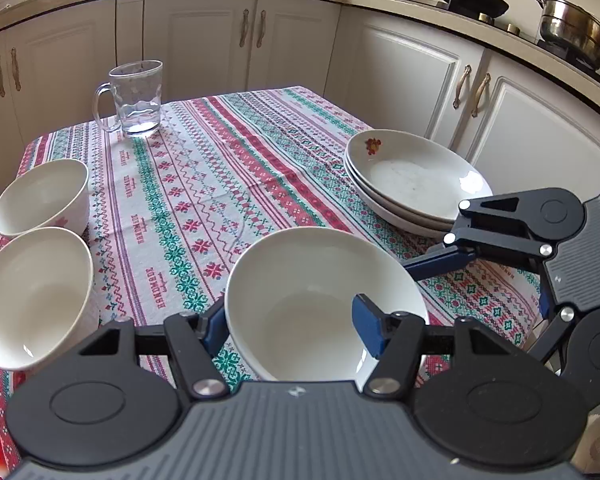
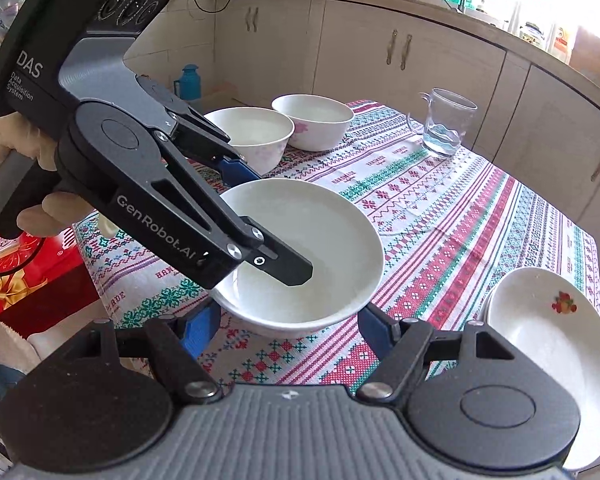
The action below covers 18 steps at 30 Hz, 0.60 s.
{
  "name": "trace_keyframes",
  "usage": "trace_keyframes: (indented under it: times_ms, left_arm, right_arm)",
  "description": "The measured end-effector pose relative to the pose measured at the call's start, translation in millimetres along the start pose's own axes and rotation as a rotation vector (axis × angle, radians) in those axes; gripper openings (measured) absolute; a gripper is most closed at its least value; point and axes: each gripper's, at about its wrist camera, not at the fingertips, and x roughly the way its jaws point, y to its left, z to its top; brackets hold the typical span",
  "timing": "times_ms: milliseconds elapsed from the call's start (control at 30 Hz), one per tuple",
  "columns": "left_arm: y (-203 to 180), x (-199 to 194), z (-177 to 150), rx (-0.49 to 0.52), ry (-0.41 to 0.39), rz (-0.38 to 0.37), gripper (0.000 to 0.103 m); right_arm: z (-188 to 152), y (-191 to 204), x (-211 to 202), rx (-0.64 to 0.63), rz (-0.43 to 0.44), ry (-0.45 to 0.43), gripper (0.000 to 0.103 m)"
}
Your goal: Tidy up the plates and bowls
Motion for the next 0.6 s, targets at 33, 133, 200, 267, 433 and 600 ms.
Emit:
trace_keyframes:
  times_ms: [33, 133, 200, 267, 433, 600]
  left_arm:
    - [0.0, 0.4, 0.2, -0.001, 0.000, -0.001, 0.062]
    - [0.6, 1.5, 0.5, -0.008, -0.001, -0.002, 0.062]
    - [1.0, 2.8, 0.6, -0.011, 0.002, -0.002, 0.062]
    - [2.3, 3.8, 0.6, -0.015, 0.005, -0.003, 0.062]
    - [2.0, 6.0, 0.6, -0.022, 0.008, -0.004, 0.062]
    - [1.7, 8.4, 1.1, -0.029, 0.010, -0.007, 0.062]
  right_arm:
    - [0.0, -0.6, 0.1, 0.002, 0.000, 0.000, 0.079]
    - [0.8, -0.5, 1.0, 0.000, -0.003, 0.003, 0.079]
    - [1.5, -0.8, 1.1, -0.001, -0.004, 0.003, 0.079]
    - [1.9, -1.4, 0.9, 0.000, -0.002, 0.003, 0.079]
    - [2.0, -2.6, 1.5, 0.004, -0.002, 0.005, 0.079]
    - [1.7, -3.1, 2.7, 0.007, -0.007, 0.014, 0.079]
